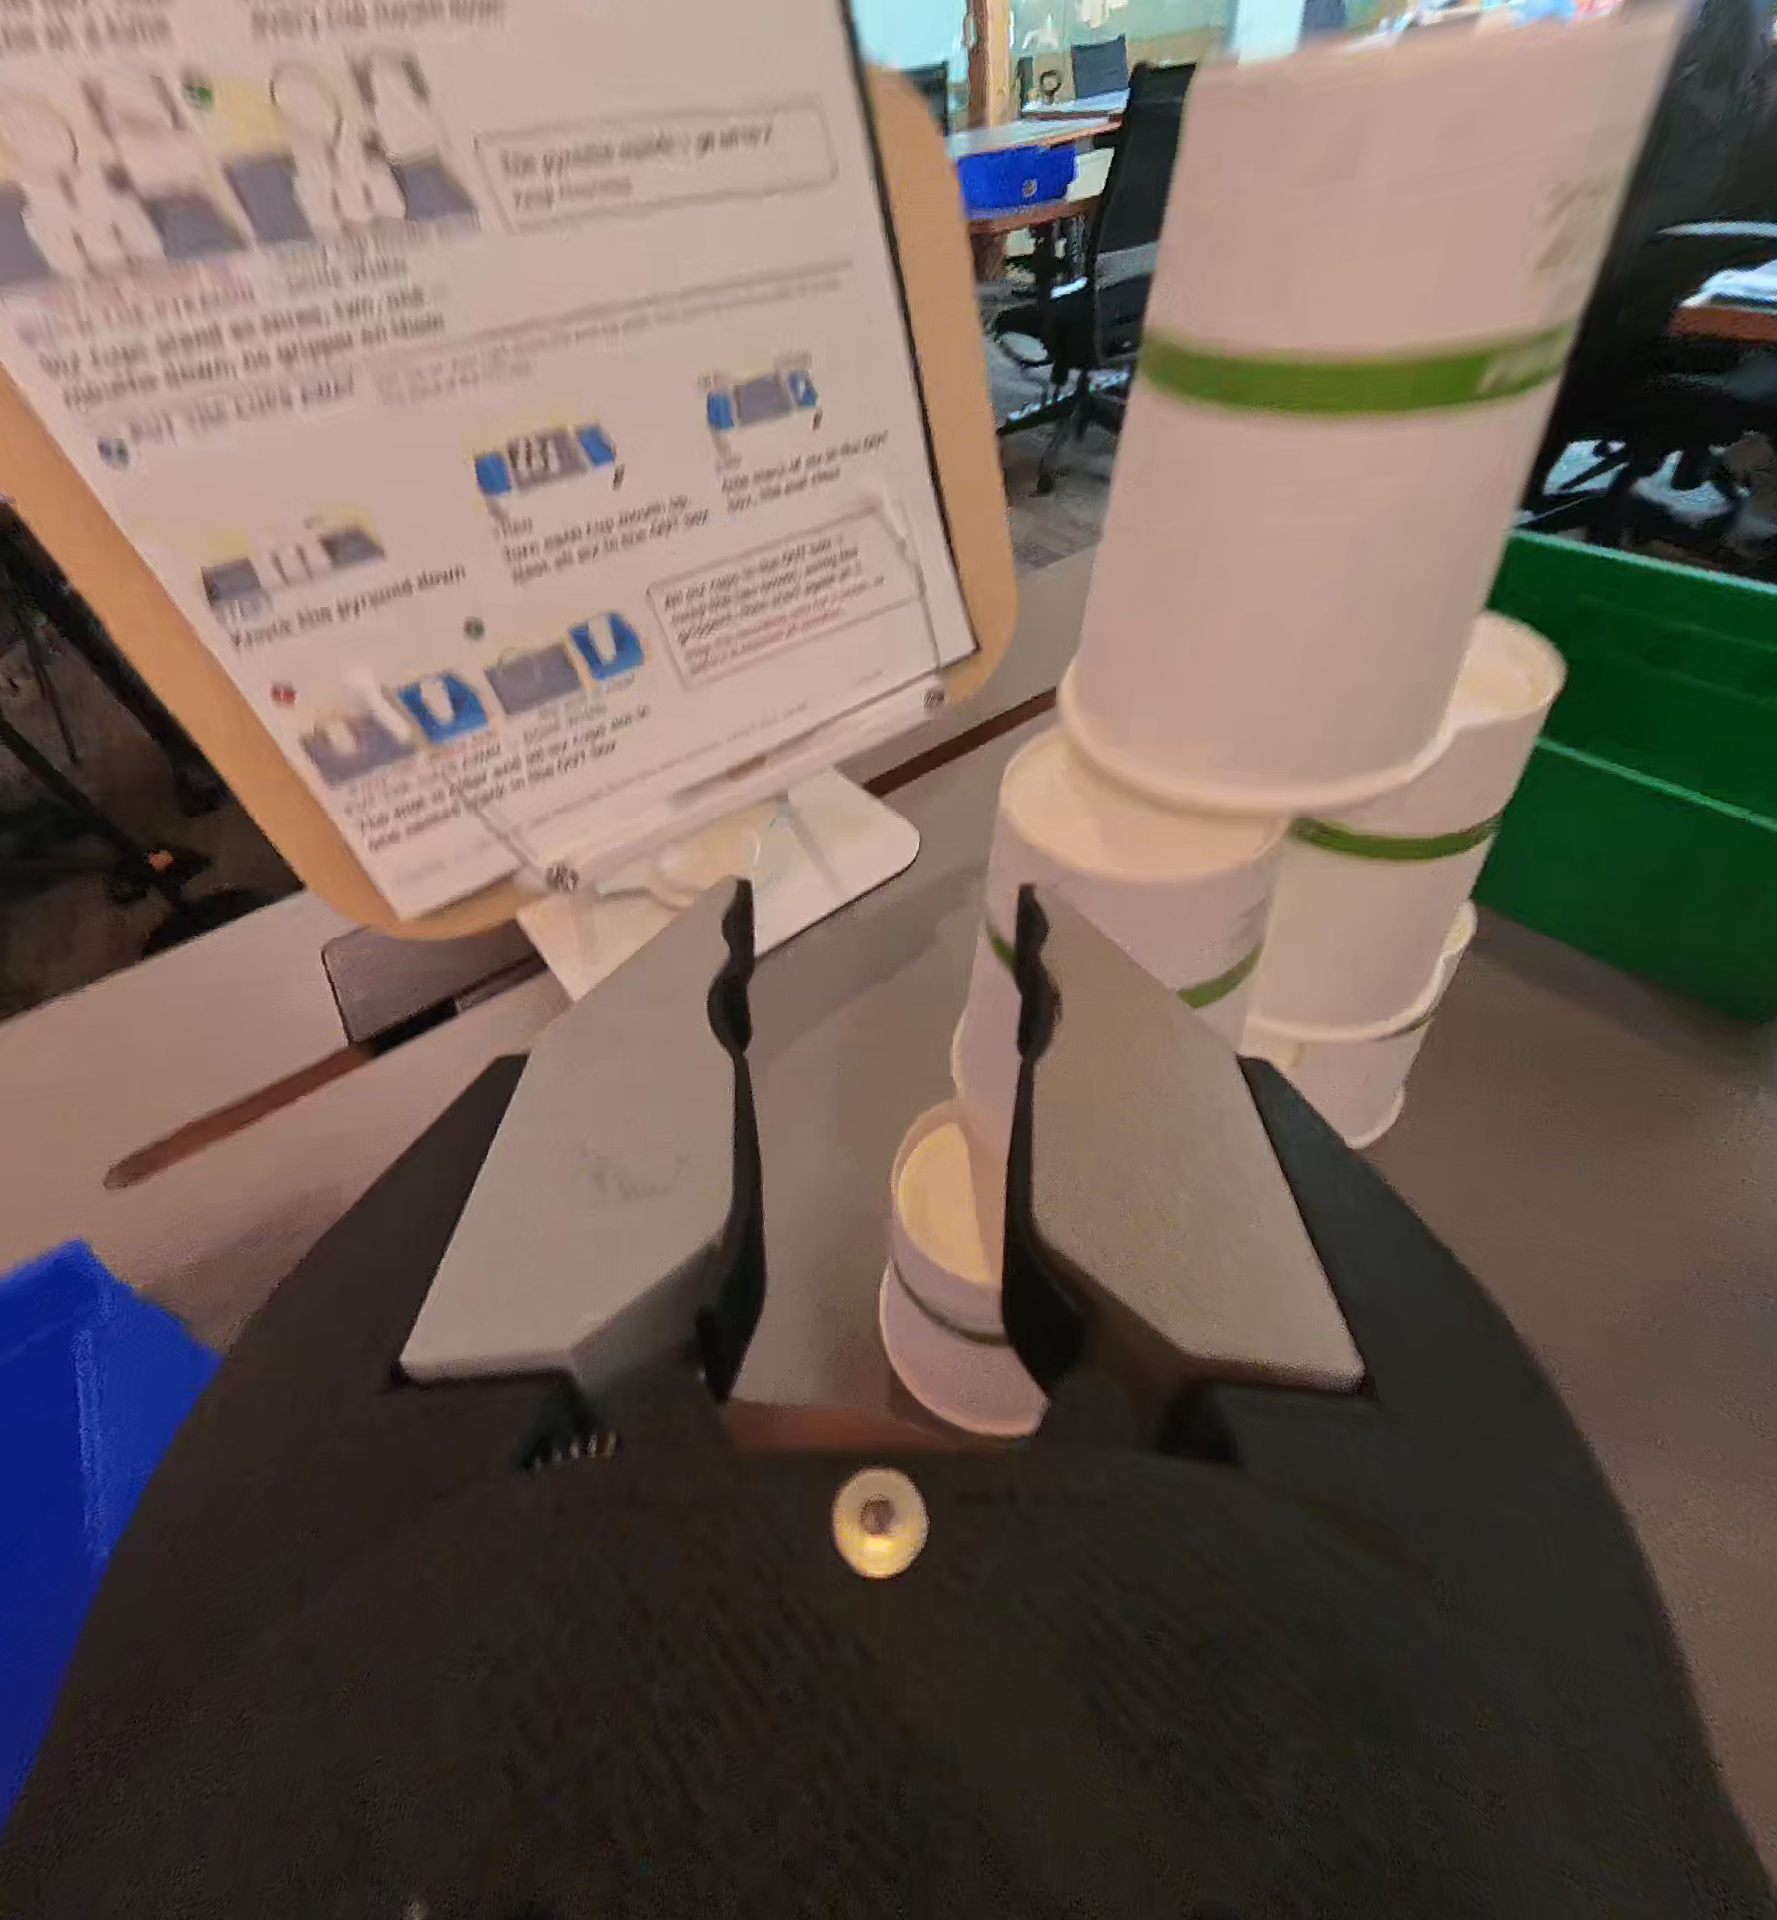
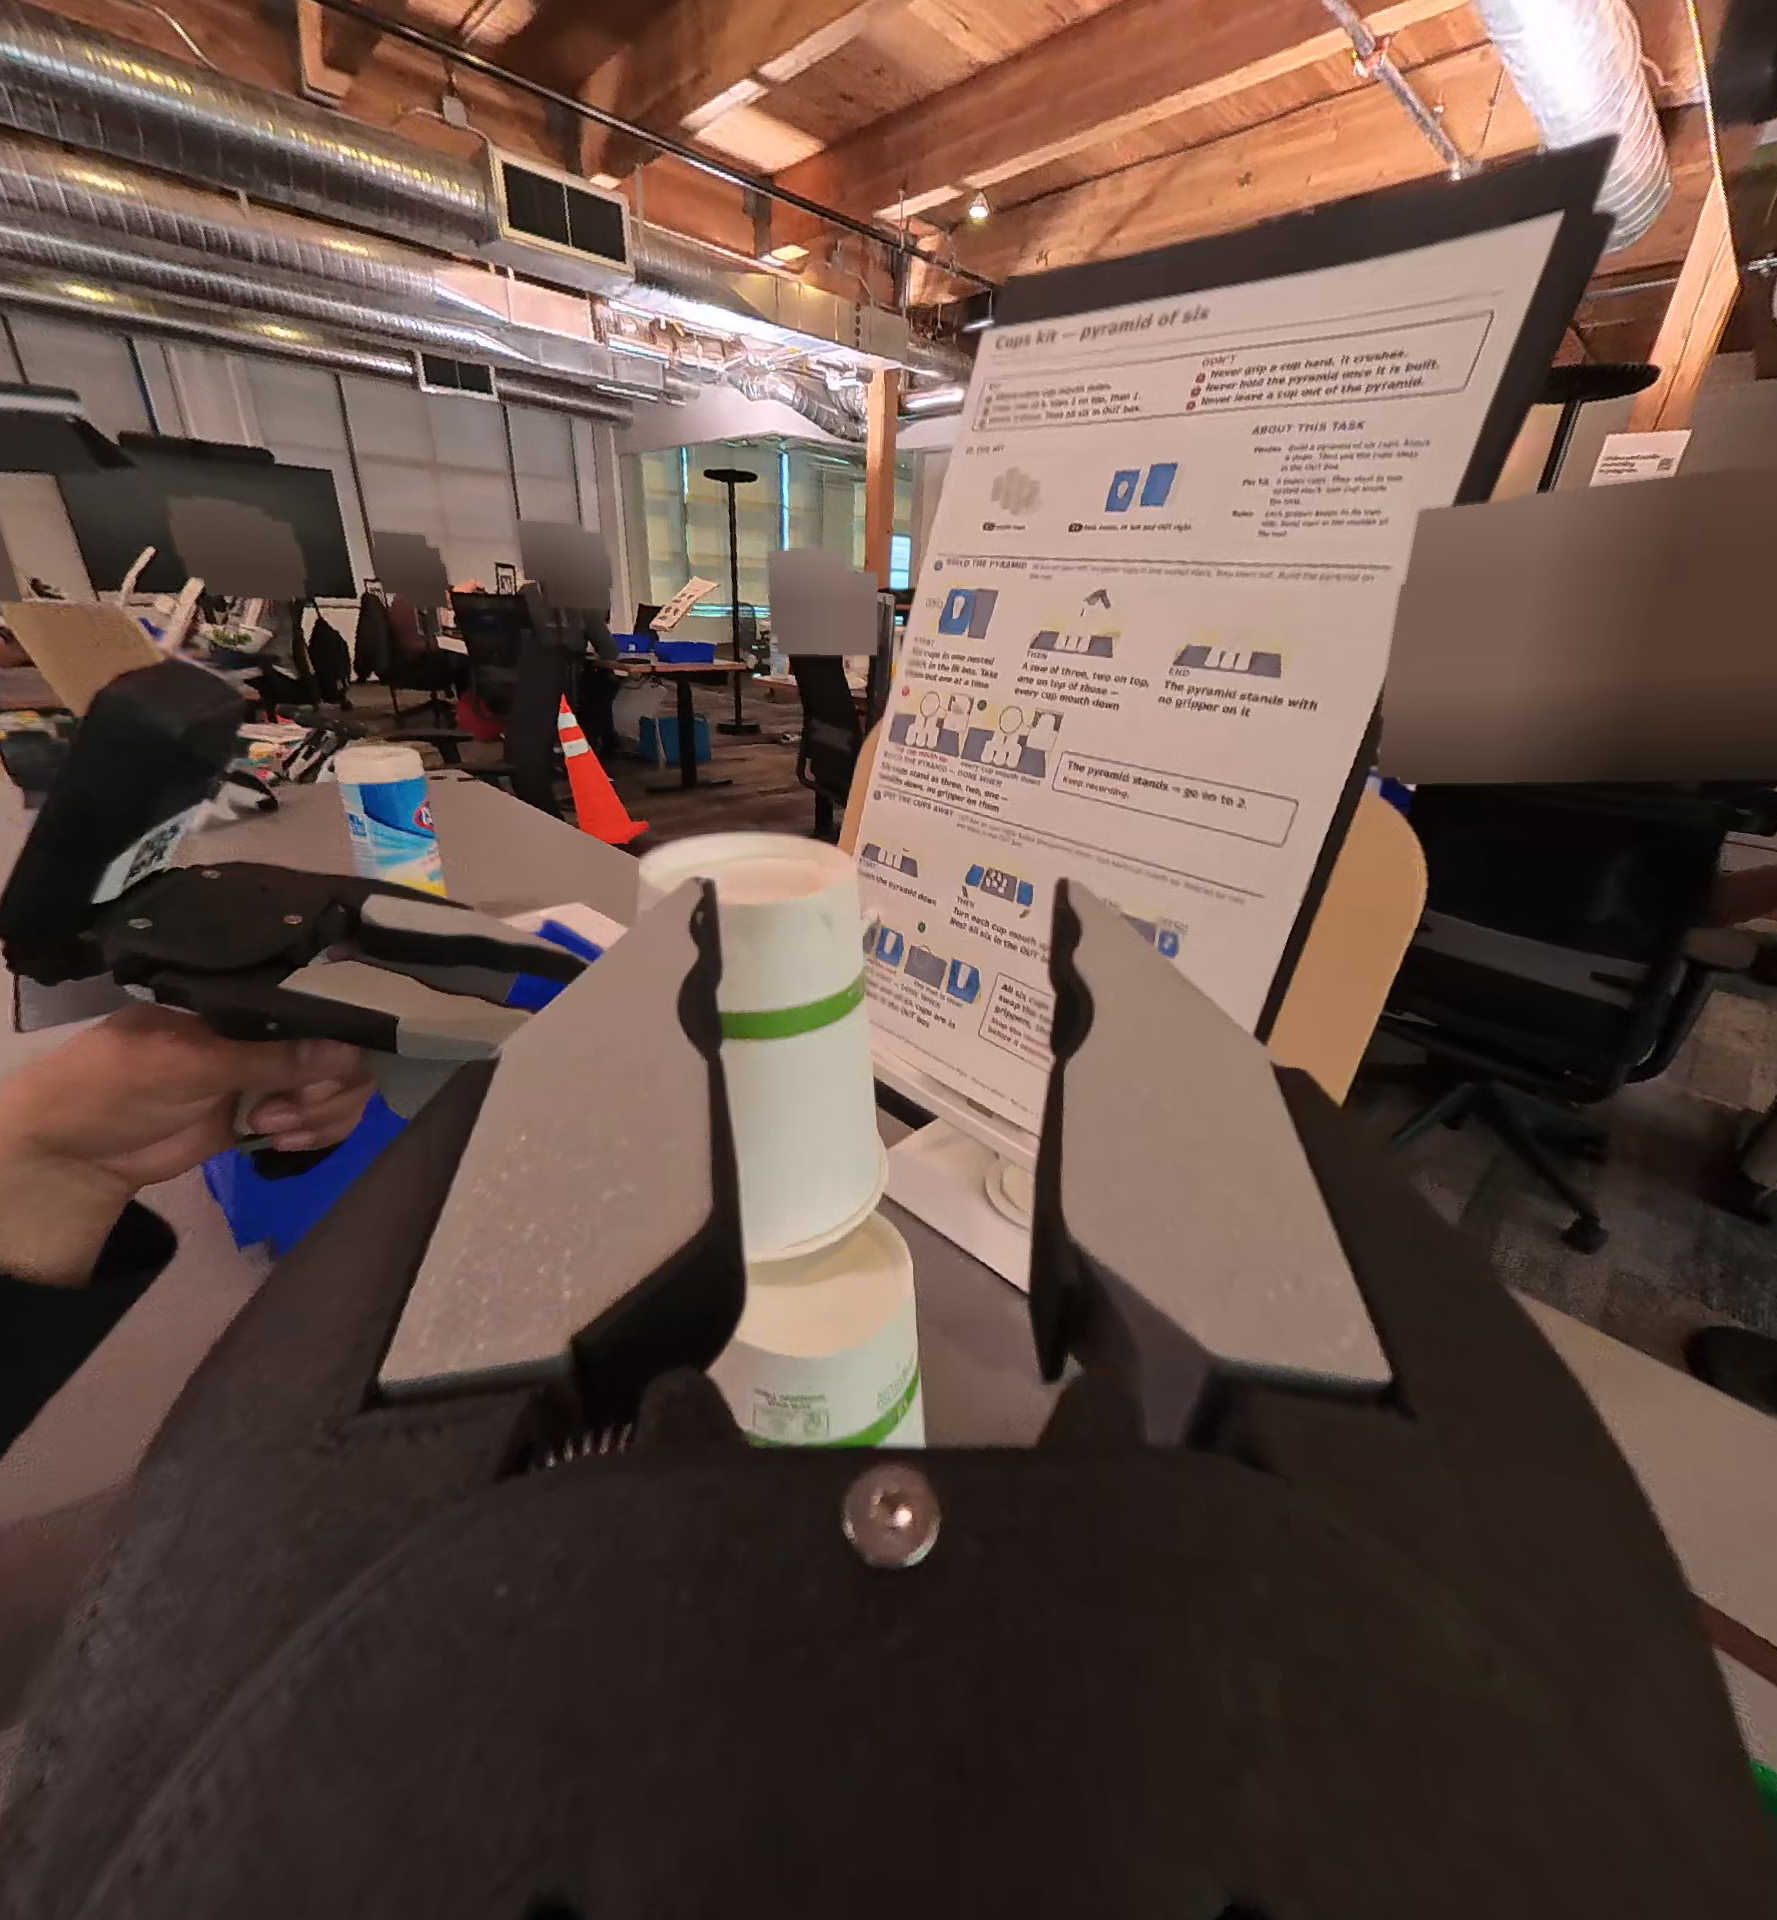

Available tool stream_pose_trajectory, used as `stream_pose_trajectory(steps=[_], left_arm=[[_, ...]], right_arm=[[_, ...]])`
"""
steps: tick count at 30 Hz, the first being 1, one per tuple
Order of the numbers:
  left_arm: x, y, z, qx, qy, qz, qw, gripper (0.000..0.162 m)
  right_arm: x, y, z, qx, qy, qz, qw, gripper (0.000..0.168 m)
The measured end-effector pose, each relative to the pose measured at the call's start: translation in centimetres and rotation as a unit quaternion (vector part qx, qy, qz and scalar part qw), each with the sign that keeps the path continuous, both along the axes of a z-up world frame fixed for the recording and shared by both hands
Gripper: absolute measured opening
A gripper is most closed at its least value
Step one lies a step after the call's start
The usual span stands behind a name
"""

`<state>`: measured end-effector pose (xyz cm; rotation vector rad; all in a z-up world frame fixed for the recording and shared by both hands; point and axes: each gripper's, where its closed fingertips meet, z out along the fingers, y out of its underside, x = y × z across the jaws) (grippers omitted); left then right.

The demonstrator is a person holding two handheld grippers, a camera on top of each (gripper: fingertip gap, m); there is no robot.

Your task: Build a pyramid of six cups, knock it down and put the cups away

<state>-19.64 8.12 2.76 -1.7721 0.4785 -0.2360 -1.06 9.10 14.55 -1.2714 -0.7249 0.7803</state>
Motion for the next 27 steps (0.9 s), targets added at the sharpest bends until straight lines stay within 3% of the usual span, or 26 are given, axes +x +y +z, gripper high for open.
stream_pose_trajectory(steps=[3,12,20,27], left_arm=[[-1.9,-0.2,-4.0,-0.006,-0.015,0.037,0.999,0.047],[-6.1,-0.1,-12.9,-0.032,-0.08,0.14,0.986,0.047],[-8.6,0.5,-15.3,-0.045,-0.041,0.212,0.975,0.049],[-8.1,1.0,-17.6,-0.082,-0.046,0.203,0.975,0.049]], right_arm=[[0.5,0.2,-2.7,0.005,-0.01,-0.014,1.0,0.055],[2.8,-2.8,-14.9,0.052,-0.016,-0.053,0.997,0.019],[1.1,-2.3,-17.9,0.026,-0.053,-0.052,0.997,0.028],[1.0,-1.4,-19.1,0.007,-0.063,-0.062,0.996,0.024]])
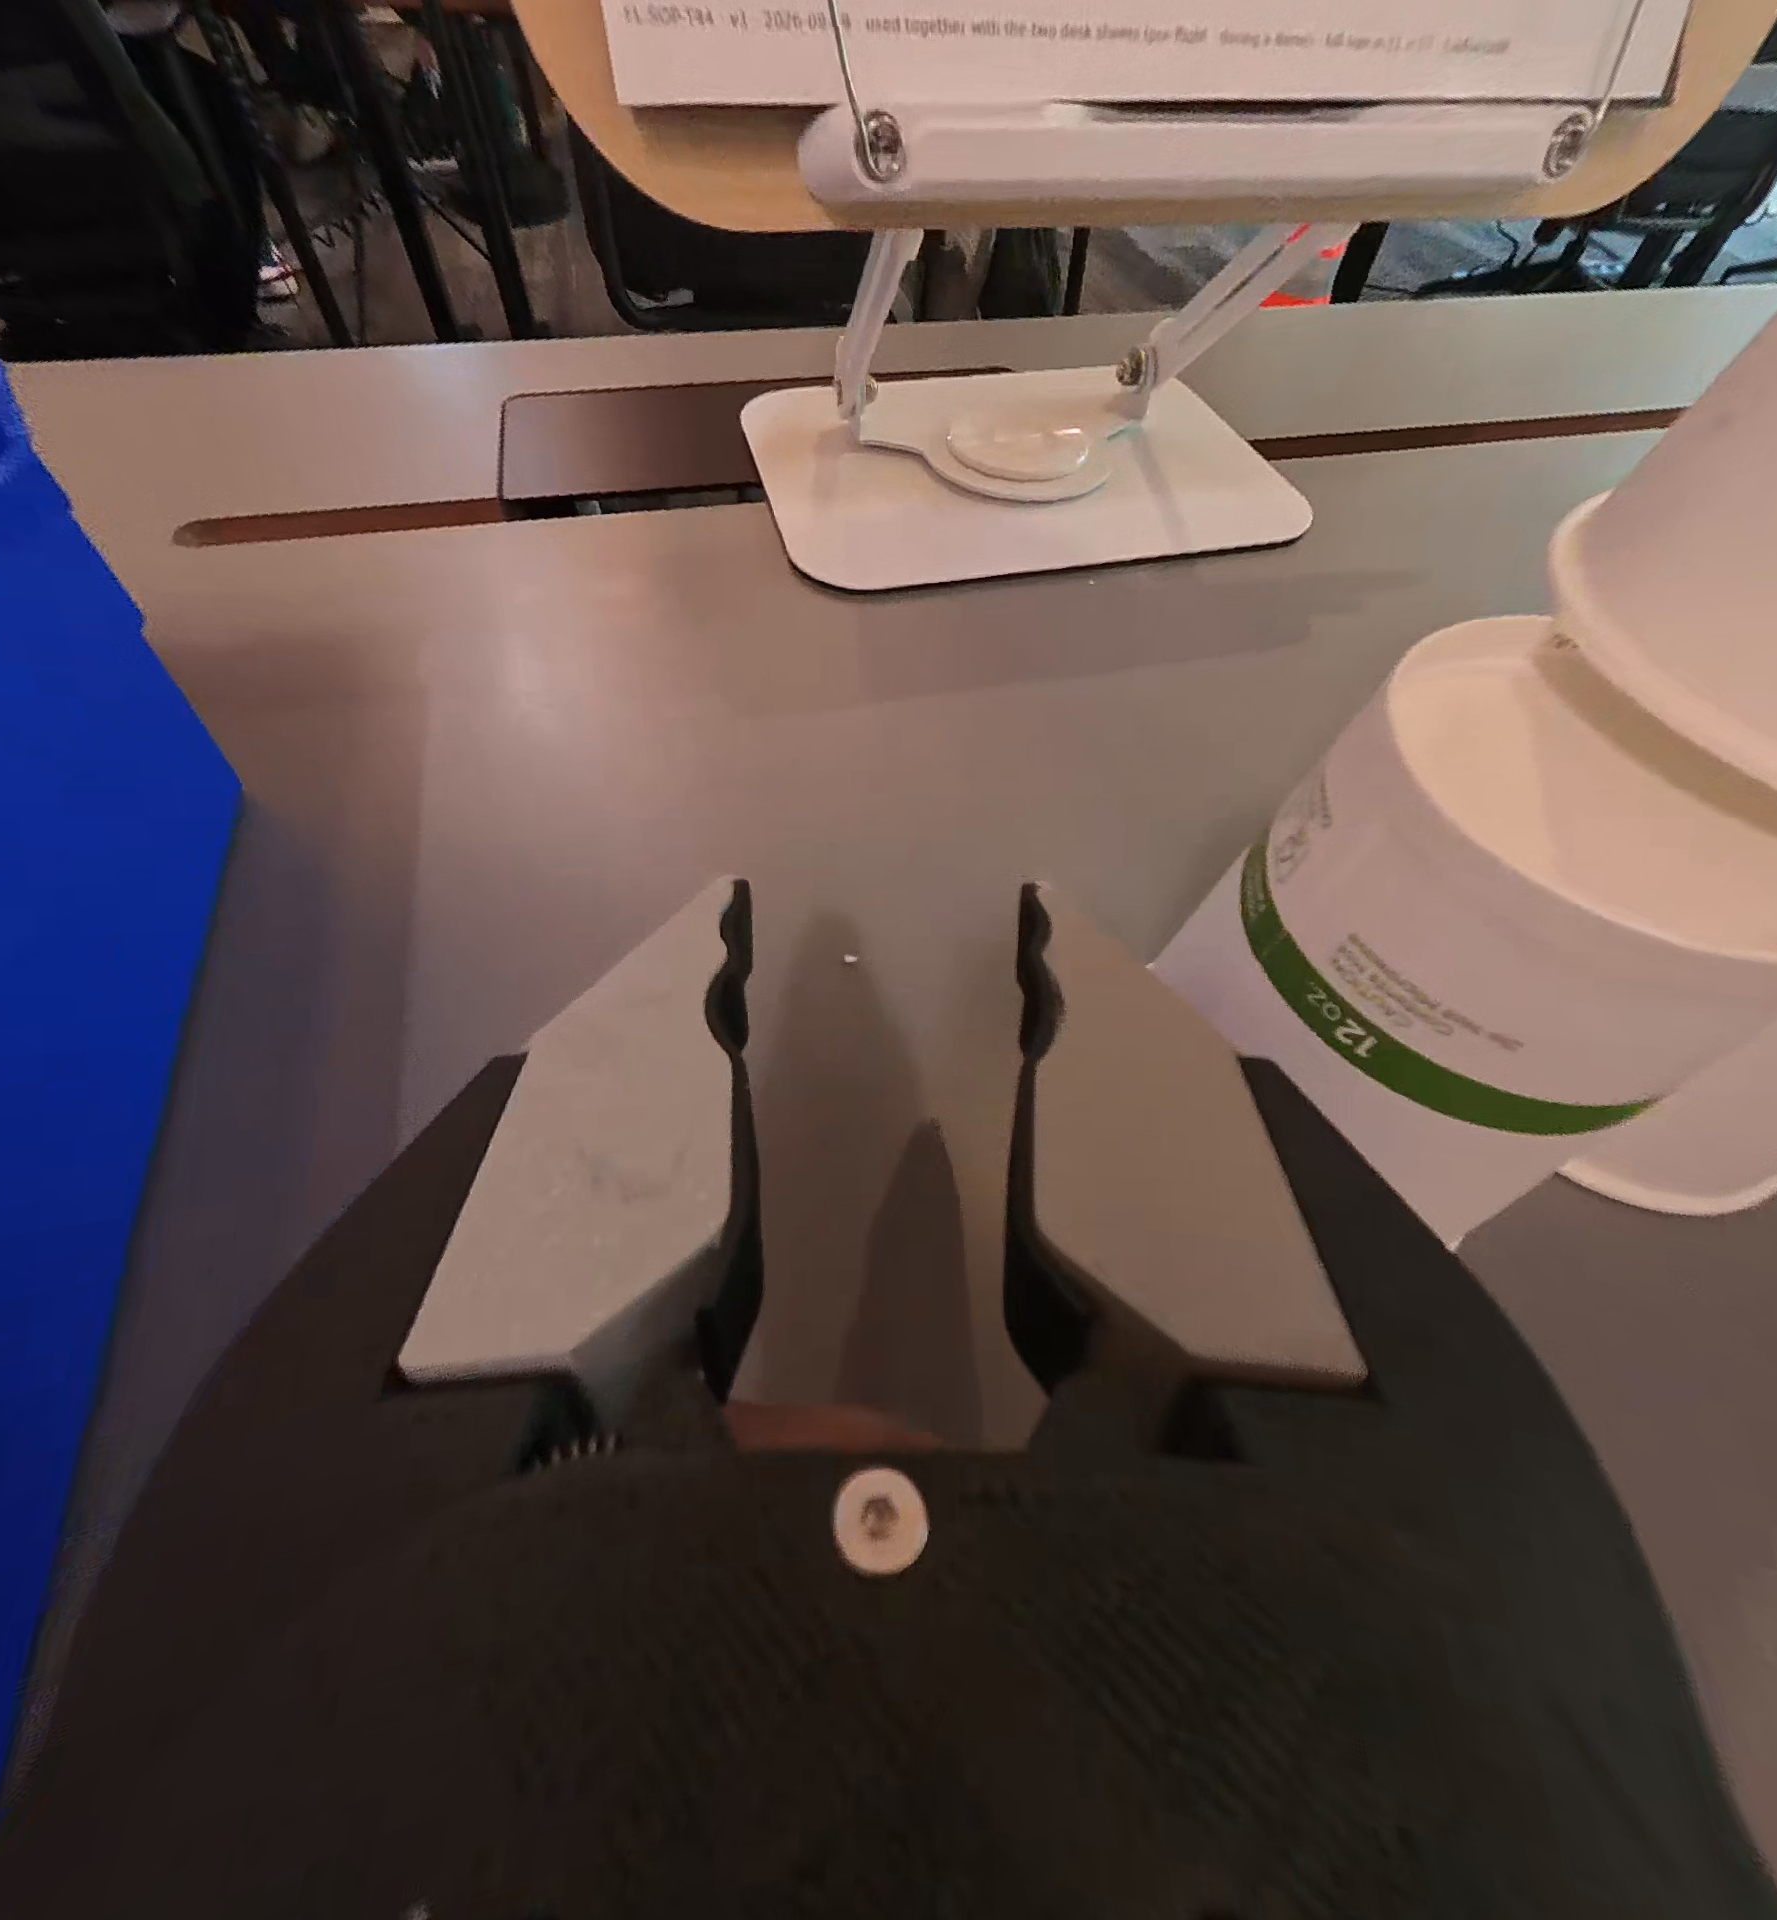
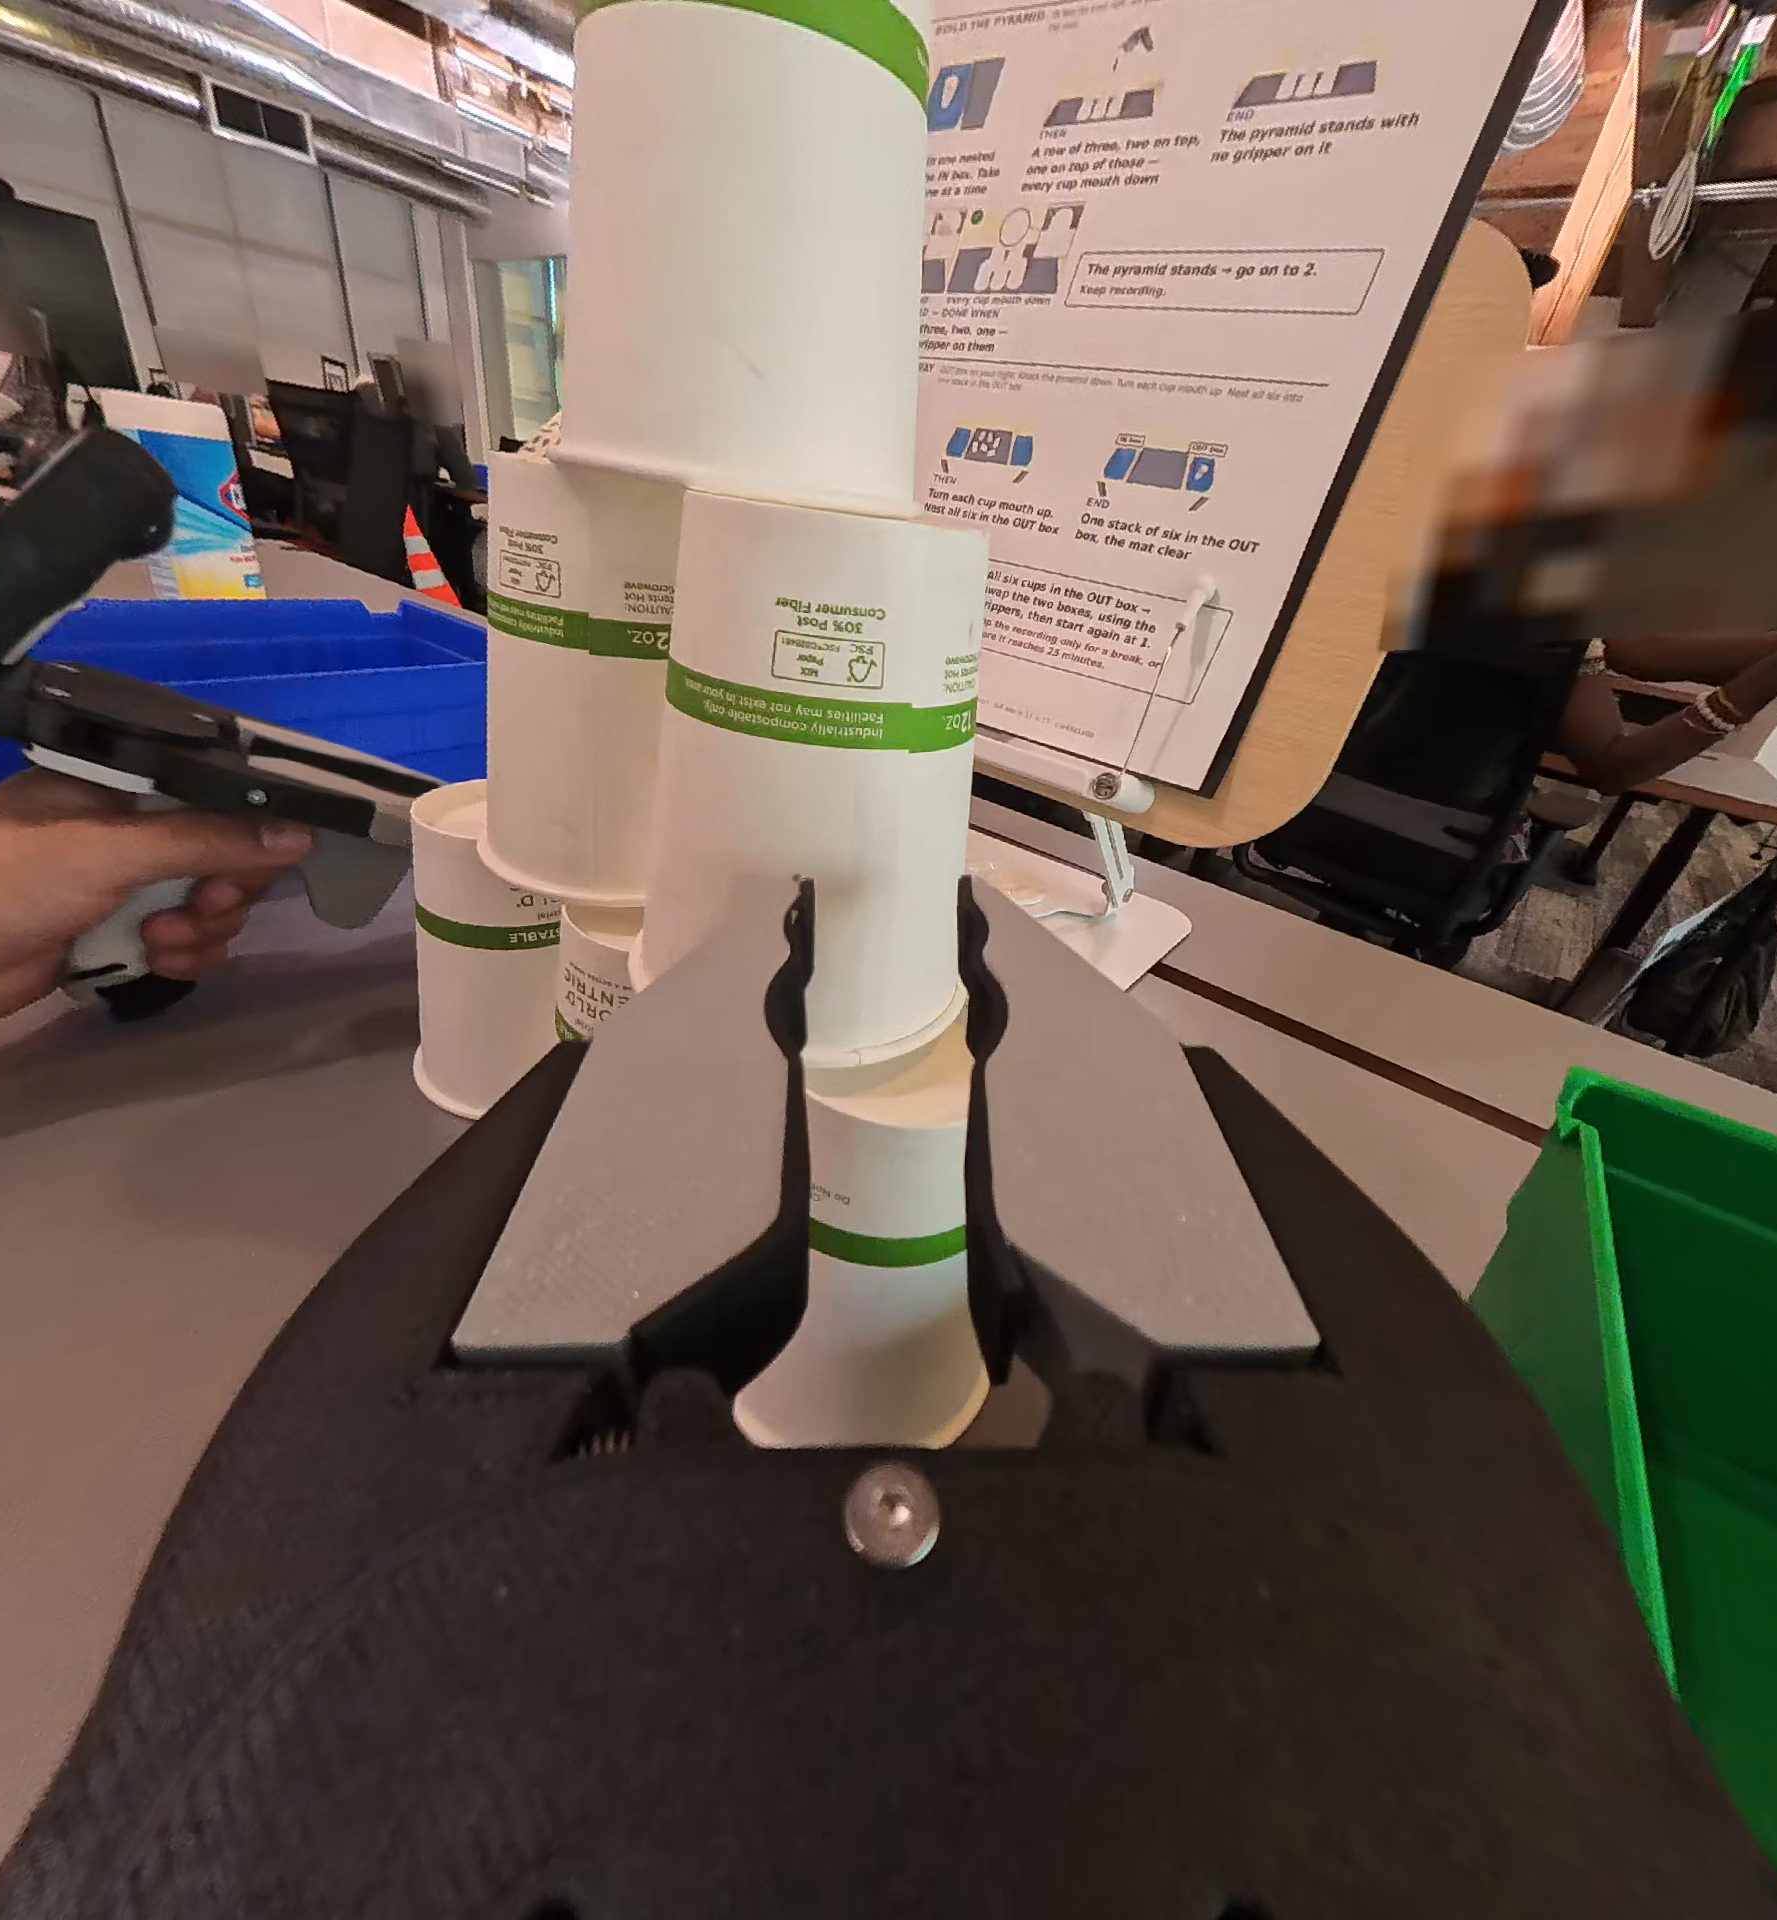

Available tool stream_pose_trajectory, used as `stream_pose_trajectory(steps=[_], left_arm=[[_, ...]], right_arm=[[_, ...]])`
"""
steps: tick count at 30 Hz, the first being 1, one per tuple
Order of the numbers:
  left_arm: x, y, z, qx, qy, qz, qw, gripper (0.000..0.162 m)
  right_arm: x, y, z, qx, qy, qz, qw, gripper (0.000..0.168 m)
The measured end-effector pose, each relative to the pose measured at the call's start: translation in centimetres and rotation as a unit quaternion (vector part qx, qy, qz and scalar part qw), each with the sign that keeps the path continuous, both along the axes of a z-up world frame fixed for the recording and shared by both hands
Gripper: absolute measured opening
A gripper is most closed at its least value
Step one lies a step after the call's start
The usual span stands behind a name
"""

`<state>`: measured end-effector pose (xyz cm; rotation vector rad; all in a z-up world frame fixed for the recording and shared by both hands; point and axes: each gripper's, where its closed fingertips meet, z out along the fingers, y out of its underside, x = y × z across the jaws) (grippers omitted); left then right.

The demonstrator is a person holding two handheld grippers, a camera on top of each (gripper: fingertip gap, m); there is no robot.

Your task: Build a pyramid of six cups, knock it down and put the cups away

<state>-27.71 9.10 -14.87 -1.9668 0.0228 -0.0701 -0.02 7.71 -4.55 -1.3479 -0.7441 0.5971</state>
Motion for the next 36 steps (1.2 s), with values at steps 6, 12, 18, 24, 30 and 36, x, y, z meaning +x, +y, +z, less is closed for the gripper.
stream_pose_trajectory(steps=[6,12,18,24,30,36], left_arm=[[0.4,0.2,-1.0,-0.021,0.032,-0.004,0.999,0.048],[0.4,0.2,-0.9,-0.016,0.034,-0.001,0.999,0.049],[0.5,0.3,-0.8,-0.014,0.028,-0.002,1.0,0.048],[0.9,0.2,-0.7,-0.014,0.037,-0.009,0.999,0.049],[0.6,0.3,-1.0,-0.018,0.033,-0.001,0.999,0.051],[1.0,0.4,-1.1,-0.022,0.031,-0.01,0.999,0.051]], right_arm=[[-0.2,-0.4,0.2,0.01,-0.002,0.006,1.0,0.024],[-0.2,-0.2,0.0,-0.012,0.009,0.016,1.0,0.026],[-0.3,0.0,-0.4,-0.021,0.007,0.016,1.0,0.026],[-0.9,0.1,-1.4,-0.036,-0.007,0.021,0.999,0.026],[-0.3,0.2,-0.8,-0.028,-0.003,0.013,1.0,0.026],[0.0,0.3,-0.5,-0.045,0.017,0.023,0.999,0.028]])
